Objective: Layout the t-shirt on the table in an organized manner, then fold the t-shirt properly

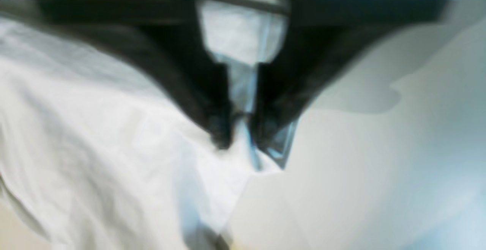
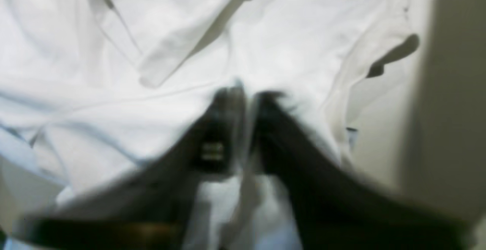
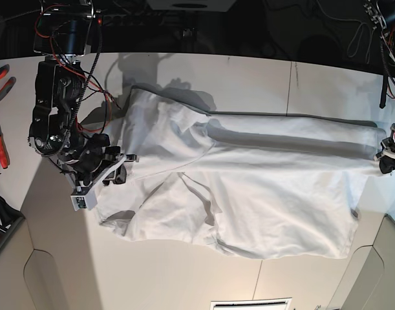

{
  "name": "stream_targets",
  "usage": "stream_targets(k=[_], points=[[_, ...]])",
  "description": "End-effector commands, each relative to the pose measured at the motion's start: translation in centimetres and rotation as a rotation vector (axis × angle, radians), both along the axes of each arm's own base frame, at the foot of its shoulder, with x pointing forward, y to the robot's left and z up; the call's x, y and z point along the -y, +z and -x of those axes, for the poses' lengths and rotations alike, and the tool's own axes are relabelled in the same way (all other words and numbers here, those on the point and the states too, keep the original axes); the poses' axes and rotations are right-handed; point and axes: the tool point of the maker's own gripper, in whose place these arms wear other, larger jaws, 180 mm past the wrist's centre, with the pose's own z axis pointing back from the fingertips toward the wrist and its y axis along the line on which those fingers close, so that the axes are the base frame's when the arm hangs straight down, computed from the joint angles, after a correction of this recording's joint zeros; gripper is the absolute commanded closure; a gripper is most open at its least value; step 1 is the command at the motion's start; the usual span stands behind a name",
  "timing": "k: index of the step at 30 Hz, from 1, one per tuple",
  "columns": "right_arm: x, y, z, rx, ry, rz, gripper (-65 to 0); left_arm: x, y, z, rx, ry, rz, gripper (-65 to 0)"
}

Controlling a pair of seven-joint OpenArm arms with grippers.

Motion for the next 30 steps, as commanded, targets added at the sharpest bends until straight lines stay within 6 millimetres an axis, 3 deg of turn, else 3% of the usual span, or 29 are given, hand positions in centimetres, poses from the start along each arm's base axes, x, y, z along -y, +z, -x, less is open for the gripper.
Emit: stream_targets(k=[1, 5, 10, 15, 17, 20, 24, 26, 30], points=[[0.2, 1.8, -1.5, 0.071, -0.007, -0.007, -22.3, -1.4, 2.4, -1.0, 0.066, 0.014, -0.034, -20.1], [0.2, 3.0, -1.9, 0.106, -0.007, -0.003, -23.6, -1.5, 2.7, -1.2, 0.086, 0.018, -0.039, -20.3], [-0.3, 6.7, -3.7, 0.216, 0.04, 0.011, -22.6, -1.2, 3.3, -1.6, 0.124, 0.002, -0.037, -20.3], [-0.9, 9.8, -6.0, 0.299, 0.078, 0.024, -11.2, 0.7, 4.3, -2.2, 0.189, -0.091, 0.009, -20.2], [-1.3, 10.4, -6.8, 0.312, 0.1, 0.06, -10.1, 0.7, 4.7, -2.5, 0.202, -0.088, 0.012, -20.2], [-2.9, 9.2, -7.4, 0.289, 0.21, 0.186, -10.7, 0.7, 5.4, -3.2, 0.219, -0.09, 0.01, -20.3], [-5.9, 5.4, -7.9, 0.25, 0.413, 0.393, -29.0, 0.8, 6.0, -3.8, 0.23, -0.093, 0.011, -20.3], [-6.5, 3.0, -7.9, 0.215, 0.512, 0.536, -34.8, 0.8, 5.9, -3.8, 0.226, -0.094, 0.012, -20.3], [-7.3, 0.2, -8.0, 0.159, 0.642, 0.746, -34.9, 0.8, 5.6, -3.6, 0.212, -0.096, 0.014, -20.3]])
